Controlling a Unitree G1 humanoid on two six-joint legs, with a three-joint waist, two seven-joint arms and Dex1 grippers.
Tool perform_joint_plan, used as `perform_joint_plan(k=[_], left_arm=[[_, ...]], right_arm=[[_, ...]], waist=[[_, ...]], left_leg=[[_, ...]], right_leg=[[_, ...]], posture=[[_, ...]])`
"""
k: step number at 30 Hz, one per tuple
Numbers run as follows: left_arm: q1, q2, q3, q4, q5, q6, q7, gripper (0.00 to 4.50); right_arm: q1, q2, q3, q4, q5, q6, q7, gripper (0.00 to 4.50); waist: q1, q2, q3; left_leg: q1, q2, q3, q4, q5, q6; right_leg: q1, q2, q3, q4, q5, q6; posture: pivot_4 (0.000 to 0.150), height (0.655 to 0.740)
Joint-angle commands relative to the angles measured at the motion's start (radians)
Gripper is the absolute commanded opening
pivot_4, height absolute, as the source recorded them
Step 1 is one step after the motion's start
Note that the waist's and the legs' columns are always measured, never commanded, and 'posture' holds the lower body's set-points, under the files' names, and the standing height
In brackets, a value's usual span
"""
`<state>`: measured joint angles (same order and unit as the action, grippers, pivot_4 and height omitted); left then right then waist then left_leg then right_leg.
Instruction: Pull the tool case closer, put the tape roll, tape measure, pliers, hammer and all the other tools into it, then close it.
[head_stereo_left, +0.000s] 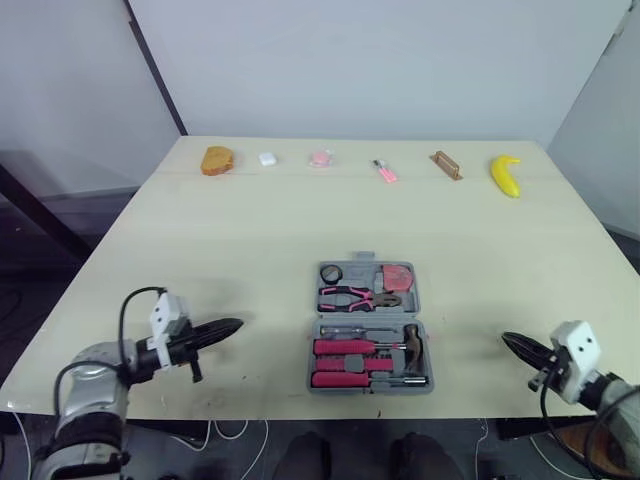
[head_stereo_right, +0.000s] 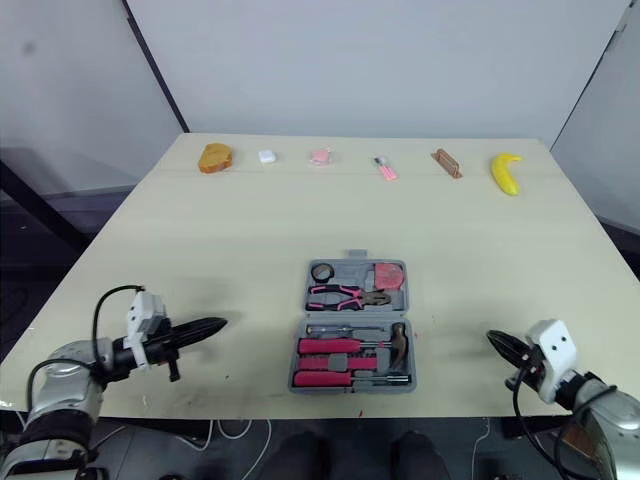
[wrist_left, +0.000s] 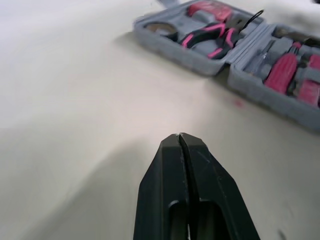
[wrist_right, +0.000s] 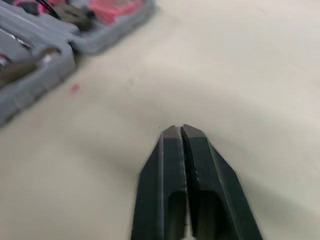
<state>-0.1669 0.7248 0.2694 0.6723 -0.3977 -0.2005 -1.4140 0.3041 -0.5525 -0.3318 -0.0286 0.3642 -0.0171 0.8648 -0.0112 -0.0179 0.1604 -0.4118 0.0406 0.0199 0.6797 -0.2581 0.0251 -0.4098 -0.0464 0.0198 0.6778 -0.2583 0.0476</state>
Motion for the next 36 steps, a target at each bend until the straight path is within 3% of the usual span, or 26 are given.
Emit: perform_joint_plan(k=[1,4,5,6,7,16,26,27,28,30,34,36], left_arm=[[0.094,0.057,0.094,-0.076,-0.058,0.040,0.014,1.69],[0.176,0.075,0.151,-0.111,-0.078,0.052,0.036,3.24],[0.191,0.077,0.166,-0.117,-0.082,0.055,0.047,3.38],[0.199,0.077,0.177,-0.121,-0.084,0.055,0.056,4.05],[0.206,0.076,0.181,-0.126,-0.085,0.058,0.061,4.46],[0.138,0.032,0.094,-0.174,-0.040,0.046,0.076,4.46],[-0.100,-0.044,-0.111,-0.107,0.058,0.048,0.036,4.46],[-0.125,-0.052,-0.128,-0.088,0.071,0.038,0.030,3.96],[-0.146,-0.059,-0.141,-0.070,0.080,0.033,0.025,3.81],[-0.184,-0.072,-0.165,-0.036,0.093,0.022,0.008,2.71],[-0.244,-0.097,-0.212,0.018,0.124,0.000,-0.024,0.73],[-0.276,-0.113,-0.240,0.046,0.141,-0.007,-0.036,0.12]], right_arm=[[0.107,0.007,-0.138,-0.054,0.095,-0.052,0.026,2.07],[0.209,0.019,-0.229,-0.048,0.157,-0.076,0.063,3.68],[0.232,0.023,-0.254,-0.042,0.172,-0.081,0.069,3.81],[0.249,0.029,-0.275,-0.034,0.186,-0.082,0.072,4.49],[0.264,0.032,-0.289,-0.024,0.193,-0.086,0.077,4.50],[0.211,0.003,-0.188,-0.038,0.120,-0.046,0.063,4.50],[-0.101,-0.079,0.079,-0.029,-0.012,0.113,0.030,4.50],[-0.140,-0.079,0.111,-0.018,-0.024,0.123,0.035,4.50],[-0.174,-0.078,0.140,-0.007,-0.035,0.129,0.042,4.50],[-0.240,-0.075,0.195,0.021,-0.060,0.145,0.048,3.98],[-0.369,-0.055,0.303,0.087,-0.115,0.165,0.059,2.23],[-0.438,-0.040,0.362,0.128,-0.149,0.170,0.067,1.63]], waist=[[0.000,0.000,0.000],[0.001,0.000,0.000],[0.001,0.000,0.000],[0.003,0.000,-0.001],[0.003,-0.001,-0.001],[0.002,-0.002,-0.003],[0.001,-0.002,-0.003],[0.001,-0.002,-0.003],[0.000,-0.002,-0.003],[0.000,-0.002,-0.003],[0.000,-0.002,-0.003],[-0.001,-0.002,-0.003]], left_leg=[[0.000,0.000,0.000,0.000,0.000,0.000],[0.001,0.001,0.001,0.000,0.000,0.000],[0.002,0.001,0.001,0.000,0.000,0.000],[0.002,0.001,0.001,0.000,0.000,0.000],[0.003,0.002,0.002,0.000,0.000,0.000],[0.005,0.002,0.004,0.000,0.000,0.000],[0.005,-0.003,0.004,0.000,0.000,0.000],[0.004,-0.003,0.004,0.000,0.000,0.000],[0.004,-0.003,0.004,0.000,0.000,0.000],[0.003,-0.002,0.004,0.000,0.000,0.000],[0.000,-0.002,0.004,0.000,0.000,0.000],[-0.001,-0.002,0.003,0.000,0.000,0.000]], right_leg=[[0.000,0.000,0.000,0.000,0.000,0.000],[0.000,-0.001,0.001,-0.001,0.000,0.000],[0.001,-0.002,0.001,-0.001,-0.002,-0.002],[0.001,-0.002,0.002,-0.001,-0.002,-0.003],[0.001,-0.002,0.002,-0.001,-0.002,-0.004],[0.002,-0.002,0.003,0.000,-0.002,-0.004],[0.002,0.000,0.004,0.000,0.000,0.000],[0.001,0.000,0.004,0.000,0.000,0.000],[0.001,0.001,0.004,0.000,0.000,0.000],[0.001,0.002,0.003,0.000,0.000,0.000],[0.000,0.002,0.001,0.000,0.000,0.000],[0.000,0.002,0.001,0.000,0.000,0.000]], posture=[[0.150,0.7400],[0.150,0.7400],[0.150,0.7400],[0.150,0.7400],[0.150,0.7400],[0.150,0.7400],[0.150,0.7400],[0.150,0.7400],[0.150,0.7400],[0.150,0.7400],[0.150,0.7400],[0.150,0.7400]])
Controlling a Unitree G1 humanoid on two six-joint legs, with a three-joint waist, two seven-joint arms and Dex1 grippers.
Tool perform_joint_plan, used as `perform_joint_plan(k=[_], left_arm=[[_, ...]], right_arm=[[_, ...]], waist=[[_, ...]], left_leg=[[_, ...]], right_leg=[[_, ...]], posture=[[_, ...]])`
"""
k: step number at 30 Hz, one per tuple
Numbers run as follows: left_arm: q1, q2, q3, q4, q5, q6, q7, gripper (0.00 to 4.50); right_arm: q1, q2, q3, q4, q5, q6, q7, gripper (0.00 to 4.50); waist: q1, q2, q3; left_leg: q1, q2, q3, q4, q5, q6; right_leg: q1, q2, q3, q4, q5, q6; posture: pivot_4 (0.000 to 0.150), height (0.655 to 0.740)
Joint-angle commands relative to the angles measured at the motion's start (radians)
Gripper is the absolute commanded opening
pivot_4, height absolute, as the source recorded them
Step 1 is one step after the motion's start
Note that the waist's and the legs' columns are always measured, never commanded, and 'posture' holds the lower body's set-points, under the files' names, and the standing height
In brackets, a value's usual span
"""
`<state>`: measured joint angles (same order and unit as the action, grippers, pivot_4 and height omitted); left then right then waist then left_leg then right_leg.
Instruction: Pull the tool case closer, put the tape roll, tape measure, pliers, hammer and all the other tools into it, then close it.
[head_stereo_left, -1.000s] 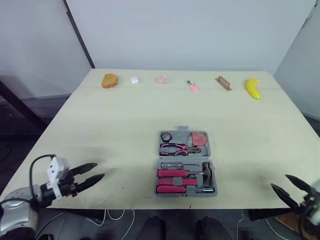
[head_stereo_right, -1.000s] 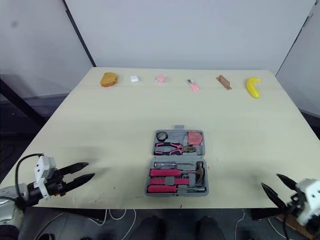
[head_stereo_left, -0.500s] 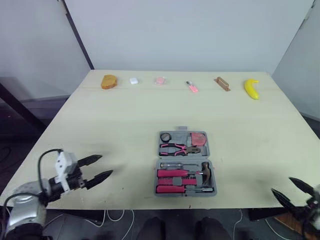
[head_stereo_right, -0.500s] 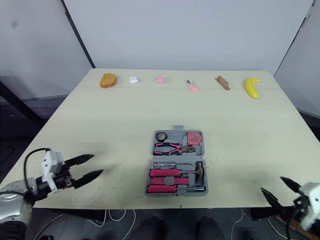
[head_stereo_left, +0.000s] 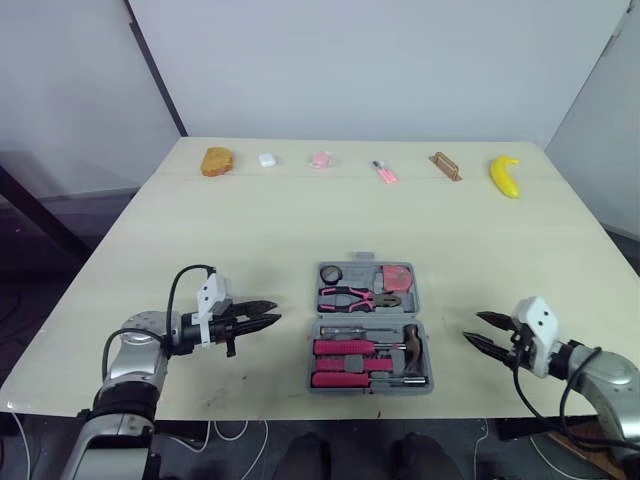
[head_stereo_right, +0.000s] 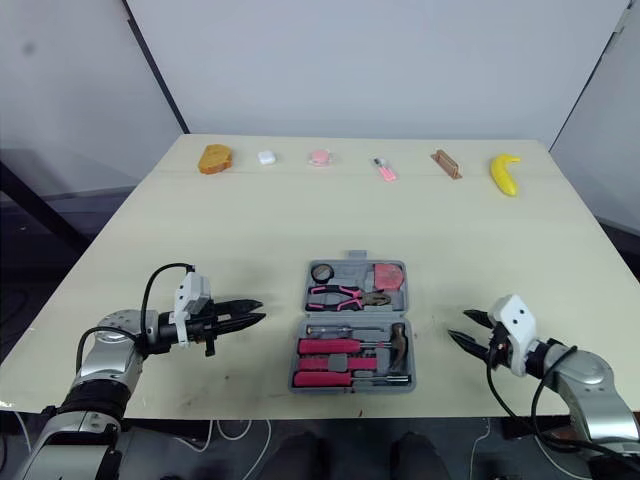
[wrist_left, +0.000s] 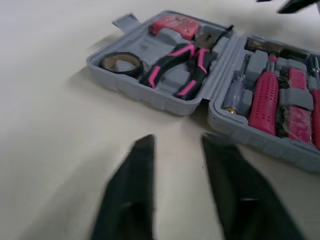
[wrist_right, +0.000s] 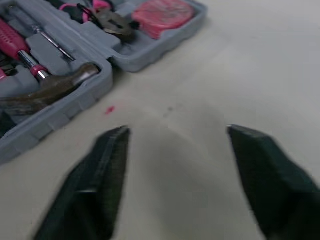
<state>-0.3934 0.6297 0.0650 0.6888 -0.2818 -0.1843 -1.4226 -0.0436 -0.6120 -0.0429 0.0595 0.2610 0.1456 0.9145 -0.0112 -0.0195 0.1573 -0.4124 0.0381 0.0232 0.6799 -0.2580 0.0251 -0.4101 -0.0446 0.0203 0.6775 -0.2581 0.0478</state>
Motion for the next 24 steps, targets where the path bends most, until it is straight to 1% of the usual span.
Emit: perform_joint_plan(k=[1,2,3,4,10,24], left_arm=[[-0.067,-0.029,-0.048,0.045,0.036,-0.025,-0.028,0.00],[-0.084,-0.040,-0.062,0.063,0.049,-0.028,-0.028,0.00],[-0.100,-0.051,-0.075,0.081,0.062,-0.032,-0.028,0.00],[-0.111,-0.060,-0.083,0.097,0.071,-0.039,-0.028,0.00],[-0.170,-0.114,-0.115,0.176,0.110,-0.056,-0.015,0.00],[-0.224,-0.152,-0.123,0.309,0.167,-0.115,-0.021,0.00]], right_arm=[[-0.123,0.028,0.101,0.063,-0.063,0.008,0.024,1.26],[-0.155,0.038,0.127,0.087,-0.081,0.007,0.028,0.84],[-0.183,0.046,0.151,0.109,-0.098,0.003,0.033,0.31],[-0.203,0.052,0.169,0.126,-0.111,-0.001,0.039,0.14],[-0.271,0.077,0.235,0.182,-0.154,-0.019,0.058,0.14],[-0.292,0.097,0.240,0.195,-0.167,-0.030,0.064,0.14]], waist=[[-0.001,0.000,0.000],[-0.001,0.000,0.001],[0.000,0.000,0.001],[0.001,0.000,0.001],[0.002,0.000,0.001],[-0.002,0.000,0.001]], left_leg=[[0.000,0.000,0.000,0.000,0.000,0.000],[-0.001,0.000,0.000,0.002,0.000,0.000],[-0.001,0.000,0.000,0.002,0.000,0.000],[-0.001,0.000,-0.001,0.003,0.000,0.000],[-0.002,0.000,-0.001,0.003,0.000,0.000],[-0.002,0.000,-0.002,0.003,0.000,0.000]], right_leg=[[0.000,0.000,0.000,0.000,0.000,0.000],[0.000,0.000,-0.001,0.000,0.000,0.000],[0.000,0.000,-0.001,0.001,0.000,0.000],[0.000,0.000,-0.002,0.001,0.000,0.000],[0.000,0.000,-0.002,0.000,0.000,0.000],[0.000,0.000,-0.002,0.000,0.000,0.000]], posture=[[0.150,0.7400],[0.150,0.7400],[0.150,0.7400],[0.150,0.7400],[0.150,0.7400],[0.150,0.7400]])
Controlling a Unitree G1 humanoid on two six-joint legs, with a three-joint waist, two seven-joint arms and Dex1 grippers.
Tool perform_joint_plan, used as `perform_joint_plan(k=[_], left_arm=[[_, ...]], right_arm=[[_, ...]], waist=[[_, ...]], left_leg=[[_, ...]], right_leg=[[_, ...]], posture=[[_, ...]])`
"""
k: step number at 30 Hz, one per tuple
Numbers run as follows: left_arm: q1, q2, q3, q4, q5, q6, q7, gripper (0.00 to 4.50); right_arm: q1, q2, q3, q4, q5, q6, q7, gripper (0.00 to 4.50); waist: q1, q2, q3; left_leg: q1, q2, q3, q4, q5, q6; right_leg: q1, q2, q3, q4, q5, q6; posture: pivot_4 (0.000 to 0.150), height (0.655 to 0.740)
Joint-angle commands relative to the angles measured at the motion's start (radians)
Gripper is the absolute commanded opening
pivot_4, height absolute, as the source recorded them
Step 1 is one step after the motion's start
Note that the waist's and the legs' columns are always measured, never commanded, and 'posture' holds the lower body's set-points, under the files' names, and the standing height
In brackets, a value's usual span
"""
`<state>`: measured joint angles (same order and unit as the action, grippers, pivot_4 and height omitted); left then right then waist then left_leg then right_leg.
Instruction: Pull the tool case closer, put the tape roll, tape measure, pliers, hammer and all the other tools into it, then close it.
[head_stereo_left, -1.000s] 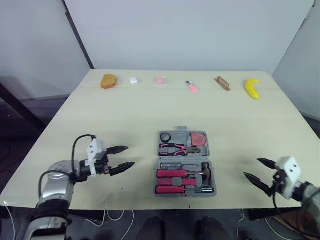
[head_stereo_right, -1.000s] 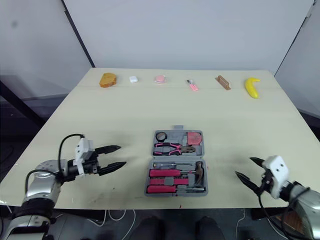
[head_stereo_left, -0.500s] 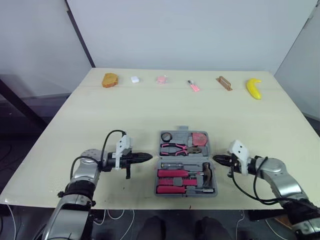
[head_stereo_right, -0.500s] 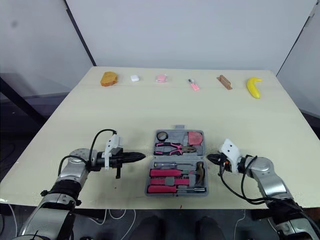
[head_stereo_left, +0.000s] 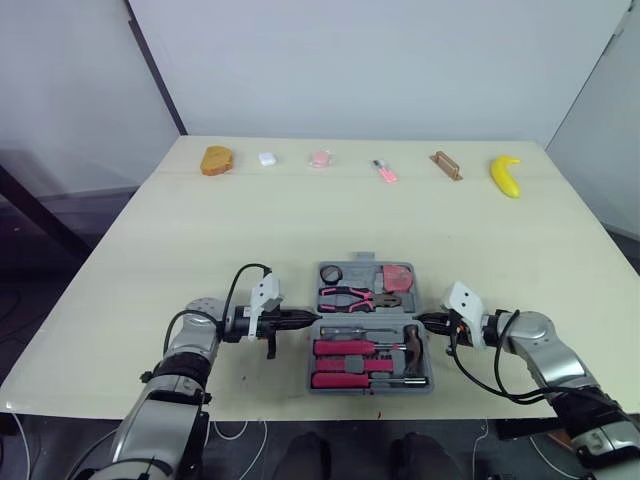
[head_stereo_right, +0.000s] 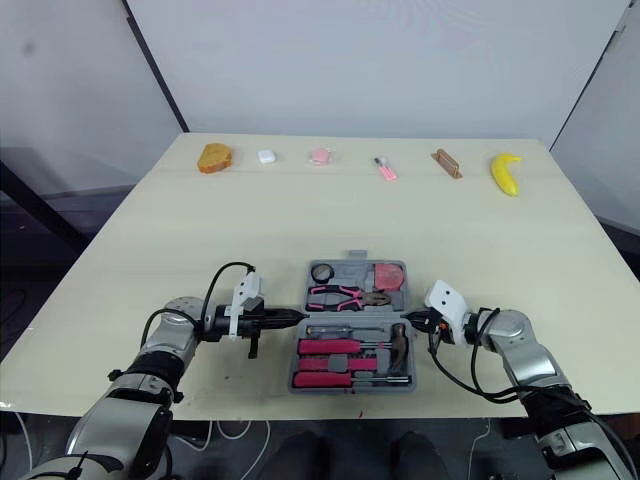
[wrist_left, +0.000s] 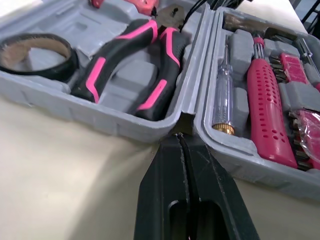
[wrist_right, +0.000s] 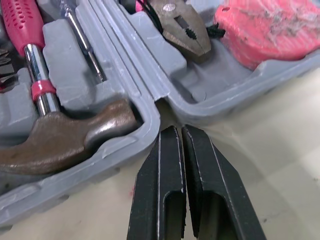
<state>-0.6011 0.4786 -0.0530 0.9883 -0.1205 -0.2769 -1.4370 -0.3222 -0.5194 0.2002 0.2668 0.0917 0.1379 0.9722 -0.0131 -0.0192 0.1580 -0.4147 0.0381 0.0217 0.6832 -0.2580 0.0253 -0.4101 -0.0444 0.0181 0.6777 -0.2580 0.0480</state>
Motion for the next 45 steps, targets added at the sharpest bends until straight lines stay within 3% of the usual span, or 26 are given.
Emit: perform_joint_plan(k=[1,17,45], left_arm=[[-0.019,-0.003,-0.005,0.016,0.009,-0.024,-0.007,0.00],[-0.047,-0.049,-0.007,0.062,0.042,-0.046,0.006,0.00],[0.057,-0.056,-0.063,-0.145,0.027,0.055,-0.080,0.00]], right_arm=[[-0.014,0.005,-0.003,-0.012,0.001,-0.023,0.006,0.14],[-0.026,0.024,-0.004,-0.007,-0.001,-0.027,0.016,0.14],[0.067,-0.024,-0.005,-0.163,0.061,0.131,0.104,0.14]], waist=[[0.000,0.000,0.000],[0.000,0.000,0.000],[0.002,0.000,0.000]], left_leg=[[0.000,0.000,0.000,0.000,0.000,0.000],[0.000,0.000,0.000,0.000,0.000,0.000],[0.000,0.000,0.000,0.000,0.000,0.000]], right_leg=[[0.000,0.000,0.000,0.000,0.000,0.000],[0.000,0.000,0.000,0.000,0.000,0.000],[0.000,0.000,0.000,0.000,0.000,0.000]], posture=[[0.150,0.7400],[0.150,0.7400],[0.150,0.7400]])
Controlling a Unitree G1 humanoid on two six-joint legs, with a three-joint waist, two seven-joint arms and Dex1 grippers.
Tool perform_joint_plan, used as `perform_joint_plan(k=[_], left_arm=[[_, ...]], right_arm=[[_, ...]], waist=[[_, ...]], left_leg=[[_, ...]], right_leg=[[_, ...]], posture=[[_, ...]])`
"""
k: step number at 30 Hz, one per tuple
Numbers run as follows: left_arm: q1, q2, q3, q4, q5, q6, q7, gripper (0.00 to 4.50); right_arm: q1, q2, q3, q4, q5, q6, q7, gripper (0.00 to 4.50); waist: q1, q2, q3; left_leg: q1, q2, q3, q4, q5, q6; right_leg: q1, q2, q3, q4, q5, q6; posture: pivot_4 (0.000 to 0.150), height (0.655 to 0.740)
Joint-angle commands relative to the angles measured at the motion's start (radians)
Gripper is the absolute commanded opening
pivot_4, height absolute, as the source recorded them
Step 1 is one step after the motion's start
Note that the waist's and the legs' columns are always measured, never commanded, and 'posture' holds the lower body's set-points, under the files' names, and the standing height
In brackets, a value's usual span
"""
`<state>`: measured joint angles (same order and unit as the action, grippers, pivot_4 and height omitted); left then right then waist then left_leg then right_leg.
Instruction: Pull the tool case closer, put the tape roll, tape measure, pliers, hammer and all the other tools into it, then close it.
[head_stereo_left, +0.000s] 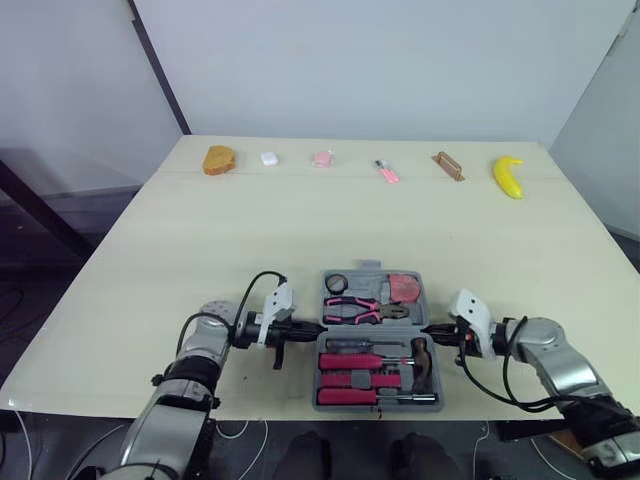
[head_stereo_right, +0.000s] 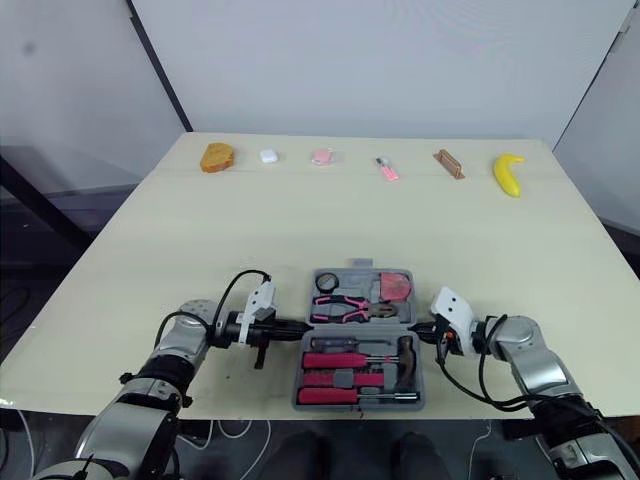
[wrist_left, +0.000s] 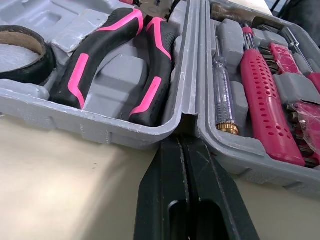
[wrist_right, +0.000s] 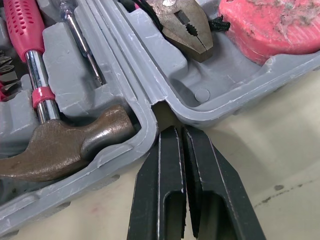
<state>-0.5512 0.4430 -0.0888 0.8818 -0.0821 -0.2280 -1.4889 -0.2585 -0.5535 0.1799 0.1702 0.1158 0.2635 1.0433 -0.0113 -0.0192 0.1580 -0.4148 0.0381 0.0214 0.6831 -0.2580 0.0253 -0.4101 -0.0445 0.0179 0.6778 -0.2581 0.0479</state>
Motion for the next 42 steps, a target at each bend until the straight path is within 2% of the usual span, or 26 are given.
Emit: perform_joint_plan(k=[1,24,35,40,42], left_arm=[[0.008,-0.020,-0.027,-0.041,-0.011,0.010,-0.029,0.00],[0.012,-0.010,-0.026,-0.048,-0.006,0.016,-0.021,0.00],[0.017,0.055,0.039,-0.061,-0.042,-0.037,0.023,0.00],[0.063,0.099,0.103,-0.172,-0.128,-0.011,0.026,0.00],[0.126,0.099,0.114,-0.319,-0.205,0.069,-0.008,0.00]], right_arm=[[0.004,0.011,0.015,-0.069,0.036,0.006,0.032,0.14],[0.006,0.013,0.014,-0.057,0.021,-0.002,0.012,0.14],[0.046,-0.053,-0.069,-0.042,0.049,-0.020,-0.003,0.14],[0.031,-0.060,-0.167,0.001,0.138,0.021,0.000,0.14],[-0.009,-0.034,-0.198,0.029,0.188,0.078,-0.008,0.66]], waist=[[0.000,0.000,0.000],[0.000,0.000,0.000],[0.000,0.000,0.000],[-0.001,0.000,0.000],[-0.002,0.000,0.000]], left_leg=[[0.000,0.000,0.000,0.000,0.000,0.000],[0.000,0.000,0.000,0.000,0.000,0.000],[0.000,0.000,0.000,0.000,0.000,0.000],[0.000,0.000,0.000,0.000,0.000,0.000],[0.000,0.001,-0.001,0.000,0.000,0.000]], right_leg=[[0.000,0.000,0.000,0.000,0.000,0.000],[0.000,0.000,0.000,0.000,0.000,0.000],[0.000,0.000,0.000,0.000,0.000,0.000],[0.000,0.000,0.000,0.000,0.000,0.000],[0.000,0.000,0.000,0.000,0.000,0.000]], posture=[[0.150,0.7400],[0.150,0.7400],[0.150,0.7400],[0.150,0.7400],[0.150,0.7400]])
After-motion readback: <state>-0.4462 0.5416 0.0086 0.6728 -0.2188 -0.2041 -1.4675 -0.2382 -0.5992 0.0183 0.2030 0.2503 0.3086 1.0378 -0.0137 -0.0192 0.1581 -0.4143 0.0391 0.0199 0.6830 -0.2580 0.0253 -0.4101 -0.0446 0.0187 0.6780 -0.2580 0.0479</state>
